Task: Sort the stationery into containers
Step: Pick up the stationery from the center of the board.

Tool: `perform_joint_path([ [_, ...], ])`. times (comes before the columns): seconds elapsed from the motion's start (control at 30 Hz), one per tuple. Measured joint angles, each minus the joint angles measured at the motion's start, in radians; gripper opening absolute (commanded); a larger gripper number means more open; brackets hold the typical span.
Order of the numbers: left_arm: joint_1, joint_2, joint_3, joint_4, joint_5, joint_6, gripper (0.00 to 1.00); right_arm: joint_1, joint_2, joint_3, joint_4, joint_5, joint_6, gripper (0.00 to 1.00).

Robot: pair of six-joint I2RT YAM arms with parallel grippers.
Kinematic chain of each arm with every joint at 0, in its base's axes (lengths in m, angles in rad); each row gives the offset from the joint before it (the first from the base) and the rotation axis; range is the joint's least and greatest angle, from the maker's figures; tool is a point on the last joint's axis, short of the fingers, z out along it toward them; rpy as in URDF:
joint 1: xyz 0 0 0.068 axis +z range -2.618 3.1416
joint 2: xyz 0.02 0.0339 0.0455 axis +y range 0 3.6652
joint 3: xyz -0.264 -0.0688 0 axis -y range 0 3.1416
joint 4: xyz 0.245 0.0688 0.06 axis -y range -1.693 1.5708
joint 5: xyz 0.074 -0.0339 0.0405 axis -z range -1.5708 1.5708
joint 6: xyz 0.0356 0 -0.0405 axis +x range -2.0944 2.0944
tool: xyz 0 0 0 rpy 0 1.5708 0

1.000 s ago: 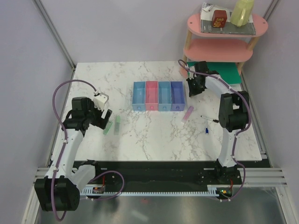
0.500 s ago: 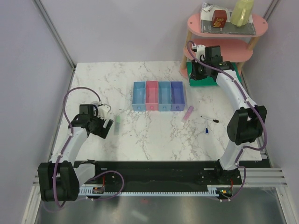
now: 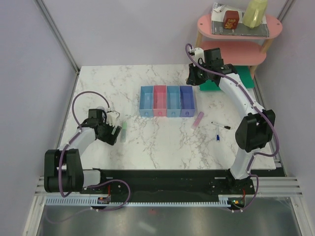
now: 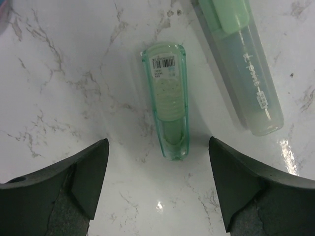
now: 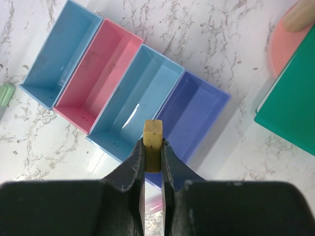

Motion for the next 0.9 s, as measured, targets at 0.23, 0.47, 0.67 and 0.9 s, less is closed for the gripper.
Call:
perform_joint_path([
  [0.23,-0.003,0.077,0.042,0.006,0.019,-0.003,0.75,0.027,0.048,0.033,0.002,-0.005,0.012,0.15],
  [0.47,-0.01,0.119,0.075,0.003,0.027,-0.004,0.55,0.049,0.08,0.061,0.0,-0.004,0.019,0.16],
  [0.67,-0.037,0.165,0.113,-0.01,0.048,-0.005,0.18,0.068,0.115,0.104,0.002,-0.004,0.018,0.17],
  [0.9,-0.056,0.192,0.147,-0.03,0.058,-0.006,0.02,0.097,0.184,0.13,0.0,-0.003,0.014,0.17],
])
